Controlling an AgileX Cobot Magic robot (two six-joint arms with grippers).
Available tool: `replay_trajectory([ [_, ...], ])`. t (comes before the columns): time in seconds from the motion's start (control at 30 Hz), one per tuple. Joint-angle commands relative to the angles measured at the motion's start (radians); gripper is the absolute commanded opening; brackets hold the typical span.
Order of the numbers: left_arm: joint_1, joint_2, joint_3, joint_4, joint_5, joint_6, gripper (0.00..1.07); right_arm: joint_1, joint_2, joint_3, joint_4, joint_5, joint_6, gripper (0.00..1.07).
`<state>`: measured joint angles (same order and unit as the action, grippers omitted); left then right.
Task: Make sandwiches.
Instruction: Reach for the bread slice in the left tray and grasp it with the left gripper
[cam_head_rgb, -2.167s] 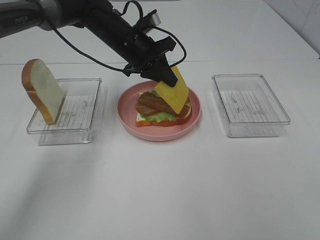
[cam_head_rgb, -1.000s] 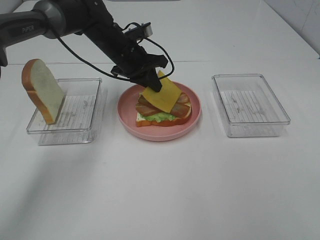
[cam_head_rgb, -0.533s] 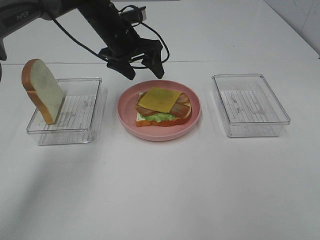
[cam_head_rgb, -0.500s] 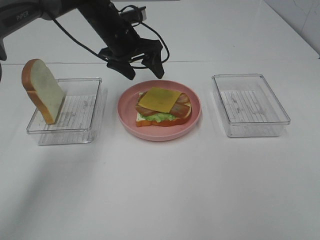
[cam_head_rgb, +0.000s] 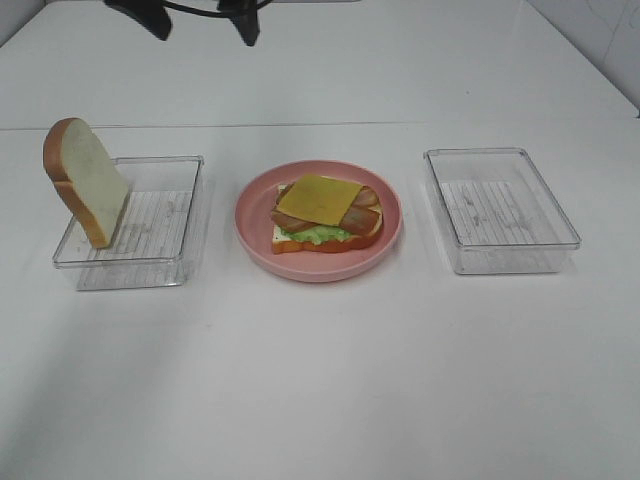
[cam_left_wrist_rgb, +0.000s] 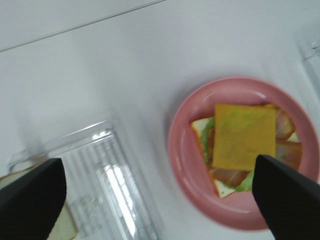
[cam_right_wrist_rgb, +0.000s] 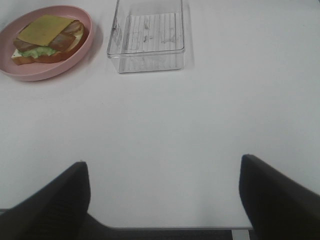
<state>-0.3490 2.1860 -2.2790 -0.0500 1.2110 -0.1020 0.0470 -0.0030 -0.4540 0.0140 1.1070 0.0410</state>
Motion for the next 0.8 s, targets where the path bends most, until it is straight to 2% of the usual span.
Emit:
replay_trajectory([
  [0.03,0.018,-0.062,0.069,0.036,0.108,-0.023,0.93,-0.001,-0.025,0.004,0.004,-0.008,-0.007,0.79],
  [0.1,0.093,-0.175,0.194,0.05,0.108,-0.038,0.93,-0.001,-0.025,0.004,0.004,-0.008,-0.007,0.79],
  [0.13,0.093,-0.175,0.194,0.05,0.108,-0.038,0.93,-0.001,-0.025,0.004,0.004,-0.008,-0.007,0.79],
  [0.17,0.138,-0.207,0.23,0.044,0.108,-0.039,0.93,-0.001,-0.025,0.004,0.004,-0.008,-0.007,0.79],
  [0.23,0.166,-0.219,0.246,0.041,0.108,-0.039,0.93,-0.001,-0.025,0.004,0.004,-0.008,-0.007,0.79],
  [0.27,0.217,-0.231,0.271,0.019,0.108,-0.039,0.93,-0.001,-0.025,0.004,0.004,-0.008,-0.007,0.79],
  [0.3,0.217,-0.231,0.271,0.019,0.108,-0.039,0.93,-0.001,-0.025,0.004,0.004,-0.008,-0.007,0.79],
  [0.37,0.279,-0.228,0.307,-0.032,0.108,-0.034,0.93,-0.001,-0.025,0.004,0.004,-0.008,-0.007,0.79],
  [0.43,0.308,-0.217,0.325,-0.055,0.108,-0.034,0.93,-0.001,-0.025,0.004,0.004,-0.008,-0.007,0.79],
  [0.57,0.331,-0.184,0.342,-0.068,0.108,-0.033,0.93,-0.001,-0.025,0.004,0.004,-0.008,-0.007,0.79],
  [0.6,0.334,-0.155,0.342,-0.078,0.108,-0.015,0.93,-0.001,-0.025,0.004,0.004,-0.008,-0.007,0.79],
  [0.8,0.316,-0.08,0.342,-0.146,0.107,0.004,0.91,-0.001,-0.025,0.004,0.004,-0.008,-0.007,0.79],
])
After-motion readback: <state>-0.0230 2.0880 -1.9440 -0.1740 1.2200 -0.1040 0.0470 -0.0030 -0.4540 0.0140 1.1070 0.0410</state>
